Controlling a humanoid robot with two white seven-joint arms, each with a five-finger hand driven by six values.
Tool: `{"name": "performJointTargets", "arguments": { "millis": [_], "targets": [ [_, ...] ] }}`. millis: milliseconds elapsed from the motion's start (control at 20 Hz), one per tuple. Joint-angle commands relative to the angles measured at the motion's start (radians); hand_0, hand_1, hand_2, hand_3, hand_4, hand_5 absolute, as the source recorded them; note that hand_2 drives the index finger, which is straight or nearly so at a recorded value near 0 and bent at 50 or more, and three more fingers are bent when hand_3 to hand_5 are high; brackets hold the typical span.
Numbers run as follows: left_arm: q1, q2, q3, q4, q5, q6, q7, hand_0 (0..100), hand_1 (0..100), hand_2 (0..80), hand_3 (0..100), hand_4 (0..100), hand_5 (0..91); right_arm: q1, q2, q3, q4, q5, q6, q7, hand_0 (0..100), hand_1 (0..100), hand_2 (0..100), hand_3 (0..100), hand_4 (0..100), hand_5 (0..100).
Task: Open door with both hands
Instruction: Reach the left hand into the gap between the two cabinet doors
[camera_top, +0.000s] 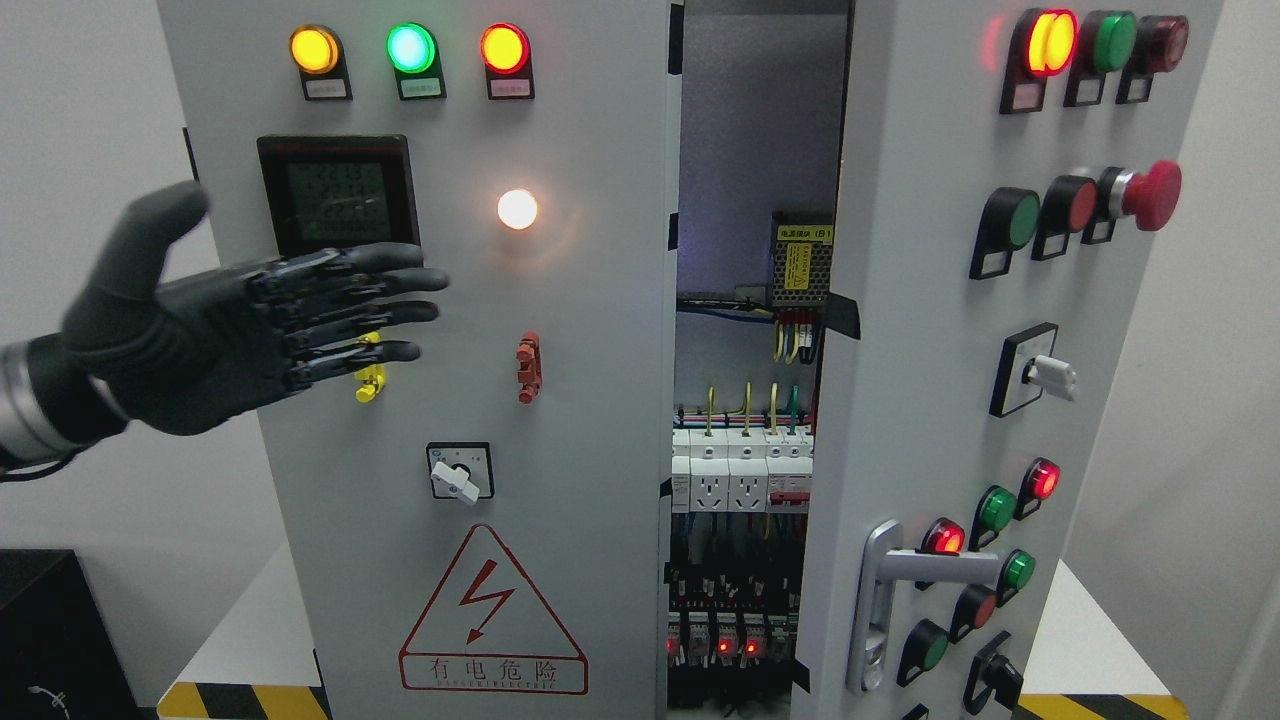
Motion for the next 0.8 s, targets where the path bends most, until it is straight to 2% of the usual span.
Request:
{"name": "performJointTargets", "arguments": {
  "millis": [0, 250, 501, 651, 751],
  "targets": [
    [-0.017, -0.383, -0.032, -0.081, -0.004, 0.010, 0.072, 0, 0, 0.0, 0, 0, 0.0, 0.000, 0.000, 0.000, 0.000, -0.003, 0.001, 0.000, 0, 0, 0, 0, 0, 0],
    [-0.030, -0.500, -0.021, -0.080, -0.030, 0.012, 0.175, 0, 0, 0.0, 0, 0, 0.0, 0.000, 0.000, 0.000, 0.000, -0.003, 0.000, 0.000, 0, 0, 0, 0, 0, 0],
    [-0.031, -0.589, -0.012, -0.092, -0.041, 0.015, 0.322, 0, 0, 0.0, 0, 0, 0.0, 0.000, 0.000, 0.000, 0.000, -0.003, 0.000, 0.000, 0, 0, 0, 0, 0, 0],
    [-0.030, -0.638, 0.003, -0.091, -0.093, 0.013, 0.397, 0, 0, 0.0, 0, 0, 0.0, 0.000, 0.000, 0.000, 0.000, -0.003, 0.000, 0.000, 0, 0, 0, 0, 0, 0],
    [-0.023, -0.675, 0.008, -0.091, -0.121, 0.012, 0.414, 0, 0, 0.0, 0, 0, 0.0, 0.000, 0.000, 0.000, 0.000, -0.003, 0.000, 0.000, 0, 0, 0, 0, 0, 0]
  ]
}}
